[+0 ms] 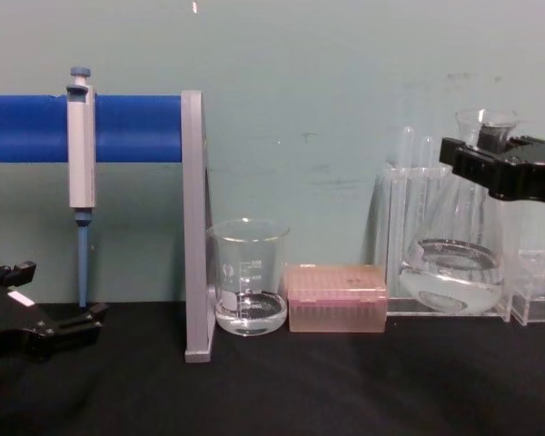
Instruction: Grasp the erlenmeyer flask with one hand, shake it three times, then place it back.
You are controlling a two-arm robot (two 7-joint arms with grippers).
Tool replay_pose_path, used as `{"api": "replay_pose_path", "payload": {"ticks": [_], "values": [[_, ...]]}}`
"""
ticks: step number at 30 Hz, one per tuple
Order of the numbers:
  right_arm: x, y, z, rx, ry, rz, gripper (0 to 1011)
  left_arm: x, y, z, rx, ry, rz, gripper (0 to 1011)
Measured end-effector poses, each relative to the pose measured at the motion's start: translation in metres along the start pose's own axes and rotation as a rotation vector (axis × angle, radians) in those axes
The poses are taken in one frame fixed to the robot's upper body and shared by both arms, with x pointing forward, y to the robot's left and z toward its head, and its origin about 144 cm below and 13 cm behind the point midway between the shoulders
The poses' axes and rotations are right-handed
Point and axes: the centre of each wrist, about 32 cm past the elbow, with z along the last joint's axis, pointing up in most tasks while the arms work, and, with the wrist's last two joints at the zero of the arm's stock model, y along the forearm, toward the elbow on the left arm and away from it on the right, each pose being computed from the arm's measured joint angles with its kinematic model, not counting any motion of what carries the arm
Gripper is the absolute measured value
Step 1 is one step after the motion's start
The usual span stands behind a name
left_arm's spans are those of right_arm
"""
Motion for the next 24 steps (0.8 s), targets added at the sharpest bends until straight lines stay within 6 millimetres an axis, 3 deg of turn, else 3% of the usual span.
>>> {"api": "replay_pose_path", "payload": {"ticks": [11,24], "values": [[-0.003,0.003,-0.001,-0.003,0.007,0.04,450,0.0,0.0,0.0,0.0,0.0,0.0,1001],[-0.018,0.024,-0.002,0.014,0.017,0.265,450,0.0,0.0,0.0,0.0,0.0,0.0,1001]]}}
